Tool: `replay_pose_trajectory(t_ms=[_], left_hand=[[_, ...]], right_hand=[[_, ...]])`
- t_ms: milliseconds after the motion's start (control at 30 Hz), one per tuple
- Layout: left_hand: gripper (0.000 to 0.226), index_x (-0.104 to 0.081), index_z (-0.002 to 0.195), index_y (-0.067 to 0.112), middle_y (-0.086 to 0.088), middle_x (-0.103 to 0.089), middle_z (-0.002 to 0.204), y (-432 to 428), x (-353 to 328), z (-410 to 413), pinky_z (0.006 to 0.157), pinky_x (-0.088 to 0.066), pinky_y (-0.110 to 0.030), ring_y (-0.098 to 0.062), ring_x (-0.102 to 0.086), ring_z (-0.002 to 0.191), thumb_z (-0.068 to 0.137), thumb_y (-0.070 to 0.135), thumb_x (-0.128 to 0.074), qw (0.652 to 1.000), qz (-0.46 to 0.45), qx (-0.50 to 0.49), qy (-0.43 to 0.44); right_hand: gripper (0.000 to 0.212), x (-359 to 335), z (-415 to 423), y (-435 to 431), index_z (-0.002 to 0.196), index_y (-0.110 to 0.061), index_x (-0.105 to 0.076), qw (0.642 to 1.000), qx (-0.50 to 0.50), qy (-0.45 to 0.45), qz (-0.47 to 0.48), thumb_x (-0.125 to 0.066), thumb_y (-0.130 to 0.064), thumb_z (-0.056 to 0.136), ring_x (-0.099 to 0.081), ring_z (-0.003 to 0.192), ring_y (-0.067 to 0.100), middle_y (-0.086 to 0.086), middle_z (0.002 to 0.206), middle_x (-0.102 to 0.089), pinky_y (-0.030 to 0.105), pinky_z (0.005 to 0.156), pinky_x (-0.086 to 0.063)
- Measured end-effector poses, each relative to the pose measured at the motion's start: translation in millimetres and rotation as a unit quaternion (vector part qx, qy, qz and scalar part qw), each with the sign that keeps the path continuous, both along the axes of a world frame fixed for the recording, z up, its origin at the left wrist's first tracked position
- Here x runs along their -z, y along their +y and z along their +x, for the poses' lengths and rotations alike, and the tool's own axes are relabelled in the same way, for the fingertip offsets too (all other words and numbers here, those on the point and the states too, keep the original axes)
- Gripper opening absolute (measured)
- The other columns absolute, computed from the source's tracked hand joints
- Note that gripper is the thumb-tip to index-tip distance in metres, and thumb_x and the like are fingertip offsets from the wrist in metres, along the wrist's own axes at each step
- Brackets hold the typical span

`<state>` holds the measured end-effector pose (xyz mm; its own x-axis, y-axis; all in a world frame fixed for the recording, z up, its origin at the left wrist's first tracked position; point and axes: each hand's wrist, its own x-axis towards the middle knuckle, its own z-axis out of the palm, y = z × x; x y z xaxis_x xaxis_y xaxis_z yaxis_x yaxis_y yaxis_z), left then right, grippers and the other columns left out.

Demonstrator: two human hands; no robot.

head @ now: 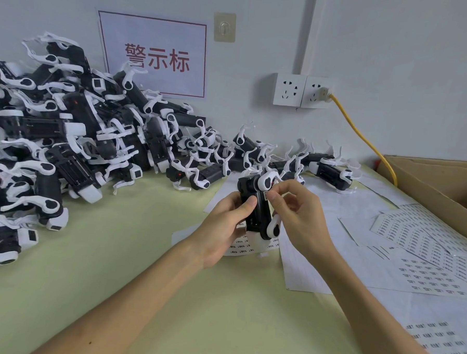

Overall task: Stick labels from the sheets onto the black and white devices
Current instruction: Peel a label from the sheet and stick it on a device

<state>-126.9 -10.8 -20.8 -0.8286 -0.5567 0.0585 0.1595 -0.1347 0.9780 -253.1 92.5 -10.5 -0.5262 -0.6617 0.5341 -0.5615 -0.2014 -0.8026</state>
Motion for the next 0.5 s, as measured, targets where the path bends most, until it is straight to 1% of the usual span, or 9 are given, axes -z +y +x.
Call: replay_pose_trajectory(t_ms=[67,267,433,500], left_hand=[[0.036,-0.057,0.135,0.002,-0.024,-0.061,0.136,0.3,0.2,0.0,0.113,-0.043,-0.055,-0.025,-0.061,0.115,0.107,0.023,-0.05,1.0,-0.001,0.0,0.001],[0.035,-0.057,0.135,0.002,-0.022,-0.062,0.136,-1.2,0.8,-0.7,0.108,-0.047,-0.047,-0.024,-0.062,0.115,0.107,0.022,-0.049,1.0,-0.001,0.003,0.009],[0.035,-0.057,0.135,0.002,-0.023,-0.062,0.135,-1.2,1.8,-1.4,0.109,-0.046,-0.05,-0.022,-0.062,0.113,0.107,0.022,-0.049,1.0,-0.004,0.002,0.014],[0.035,-0.056,0.135,0.001,-0.022,-0.064,0.129,-1.2,2.3,-1.5,0.109,-0.046,-0.05,-0.022,-0.062,0.113,0.107,0.022,-0.05,1.0,-0.002,0.001,0.014]], right_hand=[[0.02,0.2,-0.2,0.1,0.082,-0.024,-0.063,1.0,-0.003,0.0,-0.002,-0.065,-0.015,0.1,-0.046,0.052,0.003,-0.022,0.055,-0.054,0.011,0.053,-0.034],[0.02,0.2,-0.9,0.1,0.083,-0.025,-0.063,1.0,-0.01,0.002,-0.001,-0.064,-0.016,0.1,-0.047,0.056,0.004,-0.022,0.06,-0.056,0.013,0.056,-0.036],[0.018,0.4,-0.8,-0.3,0.082,-0.024,-0.064,1.0,0.0,-0.009,0.0,-0.066,-0.018,0.099,-0.05,0.057,0.009,-0.019,0.06,-0.058,0.013,0.056,-0.036],[0.018,0.0,-0.4,-0.2,0.082,-0.023,-0.064,1.0,0.0,-0.011,0.0,-0.066,-0.017,0.099,-0.05,0.056,0.008,-0.018,0.06,-0.058,0.013,0.055,-0.036]])
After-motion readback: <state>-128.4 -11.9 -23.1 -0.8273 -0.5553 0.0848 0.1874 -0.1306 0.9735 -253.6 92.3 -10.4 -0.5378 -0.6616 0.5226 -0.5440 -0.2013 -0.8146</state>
